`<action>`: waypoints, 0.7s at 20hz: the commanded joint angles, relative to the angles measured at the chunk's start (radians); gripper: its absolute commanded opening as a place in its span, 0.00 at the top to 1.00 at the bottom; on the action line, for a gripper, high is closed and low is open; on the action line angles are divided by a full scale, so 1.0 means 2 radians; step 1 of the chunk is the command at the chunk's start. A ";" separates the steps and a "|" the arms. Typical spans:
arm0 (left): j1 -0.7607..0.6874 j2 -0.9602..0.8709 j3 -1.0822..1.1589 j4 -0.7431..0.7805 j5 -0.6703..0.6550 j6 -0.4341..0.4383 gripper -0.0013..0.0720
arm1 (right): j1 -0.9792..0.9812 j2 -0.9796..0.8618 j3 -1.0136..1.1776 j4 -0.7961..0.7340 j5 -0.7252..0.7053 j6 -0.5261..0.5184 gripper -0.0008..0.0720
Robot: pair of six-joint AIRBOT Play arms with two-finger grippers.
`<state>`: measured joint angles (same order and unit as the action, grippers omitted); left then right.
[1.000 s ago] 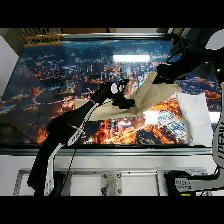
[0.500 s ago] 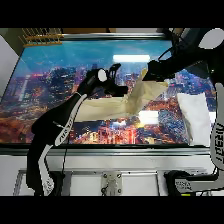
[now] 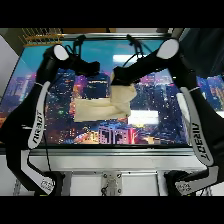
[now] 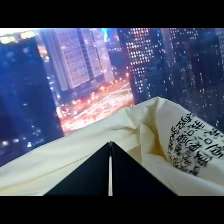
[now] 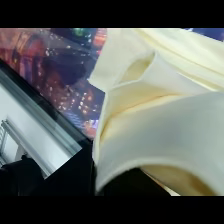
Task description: Fold the clothes and pants, and hang the long-sleeved shirts on hangers.
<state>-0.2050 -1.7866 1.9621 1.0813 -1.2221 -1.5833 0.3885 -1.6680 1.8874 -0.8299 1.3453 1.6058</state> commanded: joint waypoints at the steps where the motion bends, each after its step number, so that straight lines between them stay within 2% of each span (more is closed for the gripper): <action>1: 0.053 0.036 0.000 0.000 -0.025 0.005 0.98 | 0.067 -0.056 0.001 0.037 -0.083 -0.006 0.98; 3: 0.080 0.054 0.000 0.000 -0.031 0.005 0.98 | 0.107 -0.098 0.001 0.039 -0.163 -0.014 0.96; 4: 0.091 0.063 0.000 0.000 -0.035 0.004 0.98 | 0.129 -0.121 0.001 0.054 -0.214 -0.027 0.82; 5: 0.102 0.073 0.000 0.000 -0.035 0.004 0.98 | 0.148 -0.143 0.004 0.082 -0.264 -0.048 0.64; 6: 0.111 0.081 0.000 0.000 -0.035 0.004 0.98 | 0.168 -0.168 0.018 0.126 -0.299 -0.089 0.48; 8: 0.130 0.093 0.000 0.000 -0.035 0.004 0.98 | 0.190 -0.204 0.062 0.202 -0.306 -0.192 0.12; 9: 0.139 0.098 0.000 0.000 -0.039 0.004 0.98 | 0.190 -0.207 0.071 0.222 -0.300 -0.224 0.05; 10: 0.146 0.105 -0.001 0.000 -0.046 0.004 0.98 | 0.183 -0.199 0.072 0.228 -0.286 -0.238 0.08; 11: 0.153 0.114 -0.008 0.000 -0.045 0.005 0.98 | 0.168 -0.188 0.071 0.220 -0.265 -0.238 0.27; 12: 0.158 0.127 -0.023 0.001 -0.036 0.005 0.98 | 0.151 -0.177 0.068 0.208 -0.242 -0.240 0.38; 14: 0.160 0.162 -0.074 0.007 -0.006 0.005 0.98 | 0.107 -0.142 0.040 0.162 -0.192 -0.238 0.38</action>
<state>0.0917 -1.5364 1.9015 1.0828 -1.2831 -1.5749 0.6773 -2.0048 1.9976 -0.4614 0.8623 1.1915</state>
